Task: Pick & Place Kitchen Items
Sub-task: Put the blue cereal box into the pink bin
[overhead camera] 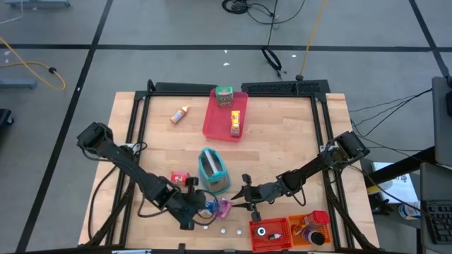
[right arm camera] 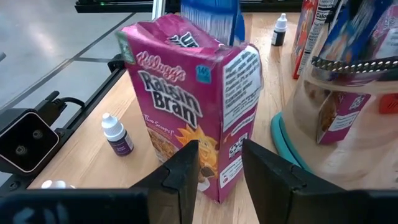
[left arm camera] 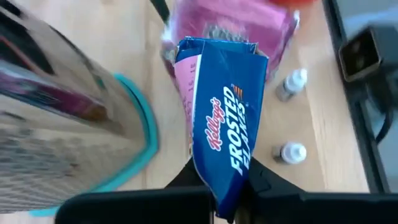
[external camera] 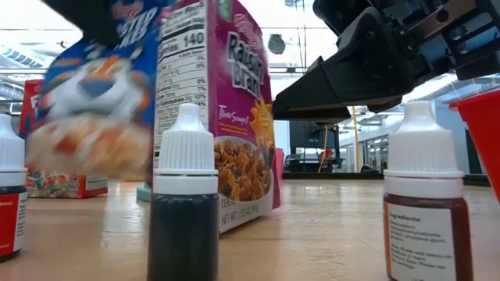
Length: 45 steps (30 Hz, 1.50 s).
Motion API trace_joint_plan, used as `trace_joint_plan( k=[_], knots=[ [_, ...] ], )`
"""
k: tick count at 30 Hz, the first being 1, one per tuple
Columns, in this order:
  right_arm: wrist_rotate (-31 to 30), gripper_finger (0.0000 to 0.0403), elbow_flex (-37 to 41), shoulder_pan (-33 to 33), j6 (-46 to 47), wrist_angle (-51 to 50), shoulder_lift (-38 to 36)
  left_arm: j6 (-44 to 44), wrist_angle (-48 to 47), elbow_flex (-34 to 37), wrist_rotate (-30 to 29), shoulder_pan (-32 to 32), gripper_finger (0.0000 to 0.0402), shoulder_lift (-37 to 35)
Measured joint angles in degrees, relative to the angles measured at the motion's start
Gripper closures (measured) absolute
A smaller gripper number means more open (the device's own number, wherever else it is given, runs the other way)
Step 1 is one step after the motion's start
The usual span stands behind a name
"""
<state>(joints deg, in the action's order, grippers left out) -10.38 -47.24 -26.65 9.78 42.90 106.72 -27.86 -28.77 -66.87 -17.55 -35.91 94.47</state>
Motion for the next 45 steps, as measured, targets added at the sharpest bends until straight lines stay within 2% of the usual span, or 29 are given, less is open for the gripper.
trace_joint_plan(
  k=[6, 10, 17, 26, 29, 32, 39, 45],
  knots=[
    [0.0, 0.0289, 0.0, 0.0, 0.0, -1.5, 0.0, -0.9, -0.7, 0.0, -5.1, -0.9, 0.0364, -6.1],
    [0.0, 0.0289, 0.0, 0.0, 0.0, -1.9, 0.0, -1.0, -1.6, 0.0, -7.0, -1.5, 0.0366, -11.2],
    [0.0, 0.0289, 0.0, 0.3, 0.0, -2.2, 0.0, -1.2, -2.0, 0.0, -14.3, -0.1, 0.0376, -20.9],
    [0.0, 0.0289, 0.0, 1.1, -1.0, -2.5, 0.0, -0.9, -1.0, 0.0, -15.3, 6.9, 0.0377, -31.2],
    [0.0, 0.0289, 0.0, 1.2, -1.0, -2.5, 0.0, -1.2, -1.0, -0.1, -10.4, 9.6, 0.0378, -33.3],
    [0.0, 0.0289, 0.0, 1.2, -1.0, -2.5, 0.0, -1.1, -0.9, -0.1, -7.3, 10.5, 0.0378, -33.6],
    [0.0, 0.0289, 0.0, 1.2, -1.1, -2.6, 0.0, 1.5, 0.6, -0.1, -8.6, 13.5, 0.0378, -33.5],
    [0.0, 0.0289, 0.0, 1.2, -1.1, -2.7, 0.0, 4.6, 2.8, -0.1, -8.5, 19.8, 0.0378, -33.5]
  ],
)
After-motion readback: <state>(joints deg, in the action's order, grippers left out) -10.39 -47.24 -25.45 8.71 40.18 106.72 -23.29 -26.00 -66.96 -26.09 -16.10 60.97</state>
